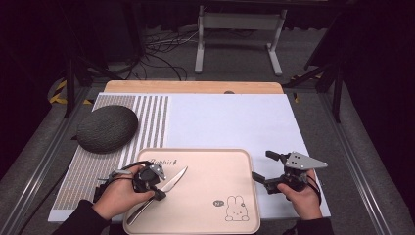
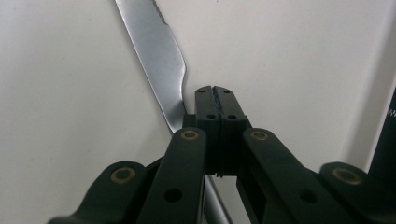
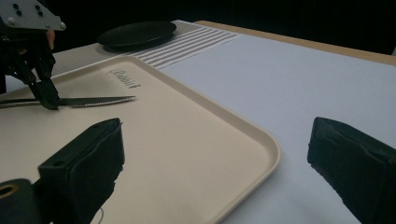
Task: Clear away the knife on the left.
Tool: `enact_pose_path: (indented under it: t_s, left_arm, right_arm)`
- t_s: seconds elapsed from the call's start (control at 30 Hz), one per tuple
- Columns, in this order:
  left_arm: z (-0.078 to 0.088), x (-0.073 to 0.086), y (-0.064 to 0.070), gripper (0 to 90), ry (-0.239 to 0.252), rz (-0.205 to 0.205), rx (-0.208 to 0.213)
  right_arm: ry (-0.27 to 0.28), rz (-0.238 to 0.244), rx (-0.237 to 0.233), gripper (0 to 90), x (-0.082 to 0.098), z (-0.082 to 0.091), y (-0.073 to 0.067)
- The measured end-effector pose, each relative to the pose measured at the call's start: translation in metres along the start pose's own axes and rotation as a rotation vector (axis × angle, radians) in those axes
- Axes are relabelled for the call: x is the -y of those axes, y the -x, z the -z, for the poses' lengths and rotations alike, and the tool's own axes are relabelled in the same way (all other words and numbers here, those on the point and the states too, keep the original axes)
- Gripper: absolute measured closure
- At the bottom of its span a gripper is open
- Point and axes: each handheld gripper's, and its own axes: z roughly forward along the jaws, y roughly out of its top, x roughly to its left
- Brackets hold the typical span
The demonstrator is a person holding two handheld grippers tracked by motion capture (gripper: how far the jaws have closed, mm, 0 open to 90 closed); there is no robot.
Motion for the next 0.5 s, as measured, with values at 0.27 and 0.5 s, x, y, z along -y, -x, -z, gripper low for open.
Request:
enact_pose_path:
  t_s: [0.27,0.5]
  left_arm:
    - [0.004,0.008,-0.005,90.0,0.004,0.026,-0.007]
    - [0.007,0.015,-0.008,90.0,0.016,0.044,-0.013]
  right_arm:
    - [-0.001,0.0,-0.001,4.7,0.0,0.0,0.0]
    - [-0.003,0.0,0.0,4.7,0.001,-0.001,0.0]
